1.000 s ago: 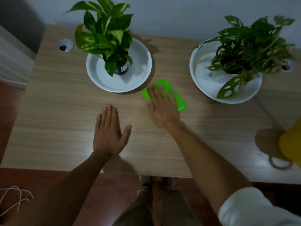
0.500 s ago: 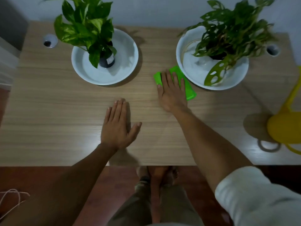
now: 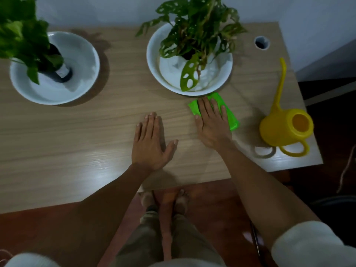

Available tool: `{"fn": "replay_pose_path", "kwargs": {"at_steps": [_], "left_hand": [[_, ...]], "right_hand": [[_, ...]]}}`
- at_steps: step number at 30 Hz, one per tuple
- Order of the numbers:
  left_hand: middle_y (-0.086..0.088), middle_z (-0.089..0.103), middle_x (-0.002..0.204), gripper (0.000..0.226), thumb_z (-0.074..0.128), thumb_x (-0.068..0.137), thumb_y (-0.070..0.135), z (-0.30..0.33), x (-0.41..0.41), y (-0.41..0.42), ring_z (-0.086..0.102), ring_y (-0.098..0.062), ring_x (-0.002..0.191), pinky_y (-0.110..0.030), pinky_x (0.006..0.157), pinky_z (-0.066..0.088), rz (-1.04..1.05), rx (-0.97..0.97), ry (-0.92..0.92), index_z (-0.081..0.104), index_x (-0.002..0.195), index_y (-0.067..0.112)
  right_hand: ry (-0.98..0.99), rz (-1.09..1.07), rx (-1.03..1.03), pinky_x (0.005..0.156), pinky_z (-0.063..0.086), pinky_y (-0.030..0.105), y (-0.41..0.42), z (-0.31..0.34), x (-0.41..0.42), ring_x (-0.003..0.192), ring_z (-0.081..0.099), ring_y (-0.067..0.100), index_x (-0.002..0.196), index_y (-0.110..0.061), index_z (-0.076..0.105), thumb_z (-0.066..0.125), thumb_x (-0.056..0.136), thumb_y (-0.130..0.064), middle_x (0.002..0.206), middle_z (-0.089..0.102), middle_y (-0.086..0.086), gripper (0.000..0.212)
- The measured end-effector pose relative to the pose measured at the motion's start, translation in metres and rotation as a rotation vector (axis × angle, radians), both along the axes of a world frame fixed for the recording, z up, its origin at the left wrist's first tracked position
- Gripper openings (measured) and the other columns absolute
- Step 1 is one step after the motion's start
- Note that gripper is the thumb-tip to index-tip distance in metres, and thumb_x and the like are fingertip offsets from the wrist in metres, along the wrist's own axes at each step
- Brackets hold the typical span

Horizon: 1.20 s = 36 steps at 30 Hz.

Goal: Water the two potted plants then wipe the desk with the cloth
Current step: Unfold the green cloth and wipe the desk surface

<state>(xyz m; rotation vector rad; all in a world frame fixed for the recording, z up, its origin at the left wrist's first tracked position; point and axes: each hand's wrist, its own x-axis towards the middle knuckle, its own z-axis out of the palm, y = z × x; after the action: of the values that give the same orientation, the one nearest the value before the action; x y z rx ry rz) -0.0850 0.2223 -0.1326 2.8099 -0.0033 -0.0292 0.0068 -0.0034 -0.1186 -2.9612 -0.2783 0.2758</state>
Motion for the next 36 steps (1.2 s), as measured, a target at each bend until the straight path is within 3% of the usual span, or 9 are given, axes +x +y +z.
{"fn": "replay_pose_path", "kwargs": {"at_steps": [7, 12, 18, 22, 24, 26, 30, 36], "left_hand": [[-0.008, 0.009, 0.175, 0.094, 0.037, 0.098, 0.071, -0.002, 0.015, -0.049, -0.001, -0.021, 0.163, -0.046, 0.132, 0.0, 0.043, -0.02, 0.014, 0.012, 0.166, 0.01], [-0.009, 0.005, 0.176, 0.095, 0.031, 0.099, 0.073, -0.009, 0.016, -0.05, -0.004, -0.022, 0.163, -0.05, 0.131, 0.002, 0.035, 0.051, 0.01, 0.01, 0.166, 0.009], [-0.008, 0.01, 0.175, 0.093, 0.031, 0.099, 0.073, -0.005, 0.016, -0.051, -0.002, -0.022, 0.163, -0.052, 0.131, 0.006, 0.05, 0.065, 0.007, 0.014, 0.165, 0.009], [-0.008, 0.013, 0.175, 0.092, 0.033, 0.098, 0.072, -0.006, 0.015, -0.051, 0.001, -0.021, 0.163, -0.051, 0.131, 0.007, 0.056, 0.07, -0.01, 0.017, 0.165, 0.01], [-0.009, 0.015, 0.174, 0.092, 0.034, 0.098, 0.072, -0.007, 0.015, -0.05, 0.004, -0.022, 0.163, -0.051, 0.131, 0.008, 0.053, 0.073, -0.019, 0.018, 0.165, 0.01], [-0.009, 0.015, 0.174, 0.092, 0.033, 0.098, 0.073, -0.007, 0.016, -0.05, 0.004, -0.022, 0.163, -0.051, 0.131, 0.007, 0.051, 0.075, -0.013, 0.018, 0.165, 0.01], [-0.007, 0.011, 0.175, 0.094, 0.036, 0.098, 0.073, 0.0, 0.016, -0.046, -0.002, -0.018, 0.163, -0.046, 0.132, 0.001, 0.038, -0.024, 0.032, 0.014, 0.166, 0.012], [-0.007, 0.008, 0.175, 0.096, 0.039, 0.099, 0.072, 0.013, -0.005, 0.001, -0.002, -0.019, 0.163, -0.036, 0.131, -0.005, 0.078, -0.03, 0.016, 0.011, 0.166, 0.01]], "right_hand": [[0.005, -0.187, 0.006, 0.126, 0.005, 0.055, -0.071, -0.001, 0.066, 0.158, 0.008, 0.025, 0.164, -0.021, 0.012, 0.013, 0.106, -0.047, 0.171, 0.013, -0.001, 0.063], [-0.005, -0.321, 0.023, 0.126, 0.0, 0.055, -0.093, -0.008, 0.117, 0.159, 0.003, 0.025, 0.163, -0.022, 0.008, 0.01, 0.104, -0.049, 0.172, 0.007, -0.001, 0.066], [-0.019, -0.337, 0.002, 0.125, 0.004, 0.06, -0.041, -0.006, 0.06, 0.158, 0.006, 0.03, 0.163, -0.016, 0.009, 0.014, 0.105, -0.046, 0.172, 0.009, 0.005, 0.066], [-0.013, -0.112, 0.038, 0.126, 0.002, 0.057, 0.009, -0.004, -0.009, 0.158, 0.007, 0.027, 0.163, -0.017, 0.012, 0.014, 0.105, -0.047, 0.171, 0.013, 0.002, 0.066], [0.006, 0.077, 0.037, 0.126, 0.001, 0.055, 0.003, -0.004, -0.016, 0.159, 0.005, 0.024, 0.163, -0.02, 0.013, 0.013, 0.106, -0.047, 0.171, 0.014, -0.002, 0.063], [0.029, 0.125, 0.031, 0.127, 0.0, 0.054, -0.02, -0.002, -0.001, 0.159, 0.004, 0.022, 0.163, -0.024, 0.011, 0.012, 0.106, -0.048, 0.171, 0.012, -0.005, 0.062], [0.041, -0.107, 0.009, 0.126, 0.0, 0.055, -0.057, -0.001, 0.042, 0.159, 0.001, 0.024, 0.164, -0.024, 0.005, 0.011, 0.105, -0.048, 0.172, 0.005, -0.005, 0.064], [0.032, -0.226, 0.029, 0.126, -0.002, 0.057, -0.047, -0.001, 0.039, 0.159, 0.001, 0.024, 0.164, -0.023, 0.003, 0.011, 0.105, -0.048, 0.172, 0.004, -0.002, 0.064]]}}
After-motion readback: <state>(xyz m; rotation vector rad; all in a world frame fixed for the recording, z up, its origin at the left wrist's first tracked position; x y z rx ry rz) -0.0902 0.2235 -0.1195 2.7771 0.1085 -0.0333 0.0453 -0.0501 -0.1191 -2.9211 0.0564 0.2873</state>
